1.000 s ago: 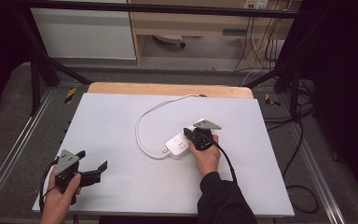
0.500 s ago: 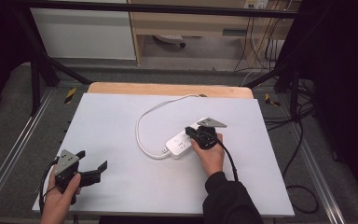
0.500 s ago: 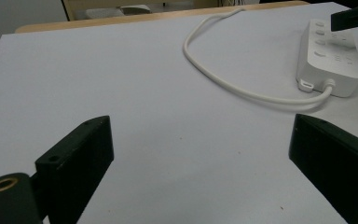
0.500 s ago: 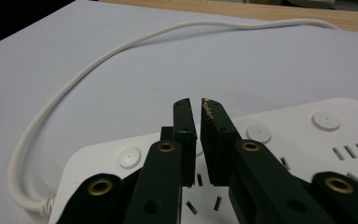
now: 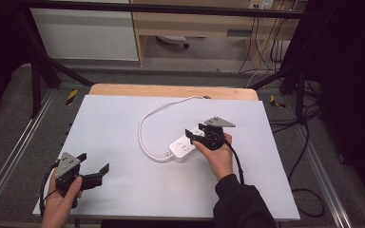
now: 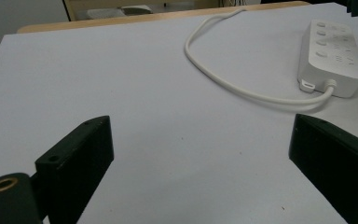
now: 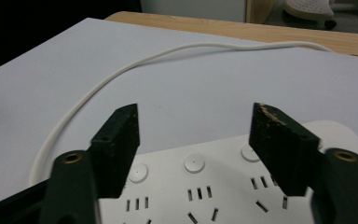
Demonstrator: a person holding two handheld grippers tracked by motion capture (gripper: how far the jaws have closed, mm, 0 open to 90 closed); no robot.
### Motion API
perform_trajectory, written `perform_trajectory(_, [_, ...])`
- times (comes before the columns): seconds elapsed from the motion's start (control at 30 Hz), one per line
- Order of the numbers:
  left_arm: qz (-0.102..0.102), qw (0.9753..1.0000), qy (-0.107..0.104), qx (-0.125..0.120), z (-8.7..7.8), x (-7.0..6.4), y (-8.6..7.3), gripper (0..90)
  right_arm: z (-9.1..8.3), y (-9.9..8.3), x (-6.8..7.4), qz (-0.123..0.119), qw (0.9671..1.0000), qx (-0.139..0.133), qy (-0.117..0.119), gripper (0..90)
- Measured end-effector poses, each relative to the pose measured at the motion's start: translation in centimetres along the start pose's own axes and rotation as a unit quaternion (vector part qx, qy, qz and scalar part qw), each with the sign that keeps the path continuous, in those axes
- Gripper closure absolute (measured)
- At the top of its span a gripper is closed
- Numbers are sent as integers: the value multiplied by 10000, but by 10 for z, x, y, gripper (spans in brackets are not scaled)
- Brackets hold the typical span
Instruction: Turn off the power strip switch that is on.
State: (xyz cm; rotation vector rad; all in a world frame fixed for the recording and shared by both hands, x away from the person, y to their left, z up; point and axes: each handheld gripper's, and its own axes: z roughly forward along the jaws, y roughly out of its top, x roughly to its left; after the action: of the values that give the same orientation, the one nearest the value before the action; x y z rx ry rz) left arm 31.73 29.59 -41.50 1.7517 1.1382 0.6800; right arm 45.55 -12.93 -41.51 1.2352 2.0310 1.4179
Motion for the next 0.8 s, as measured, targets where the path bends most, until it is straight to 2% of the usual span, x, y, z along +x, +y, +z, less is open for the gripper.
perform_trajectory(0.27, [-3, 10000, 5, -5, 0, 0, 0, 64, -14, 6, -5, 34, 9999, 74, -104, 105])
perform_trajectory(0.37, [-25, 10000, -6, -4, 0, -1, 0, 64, -20, 8, -7, 92, 9999, 74, -102, 63])
perform_trajectory(0.57, [-40, 10000, -2, -2, 0, -1, 0, 64, -32, 10, -9, 23, 9997, 37, -237, 42])
perform_trajectory(0.8, [-25, 10000, -6, 9, 1, -1, 0, 64, -53, 16, -17, 2, 9996, -35, -263, 42])
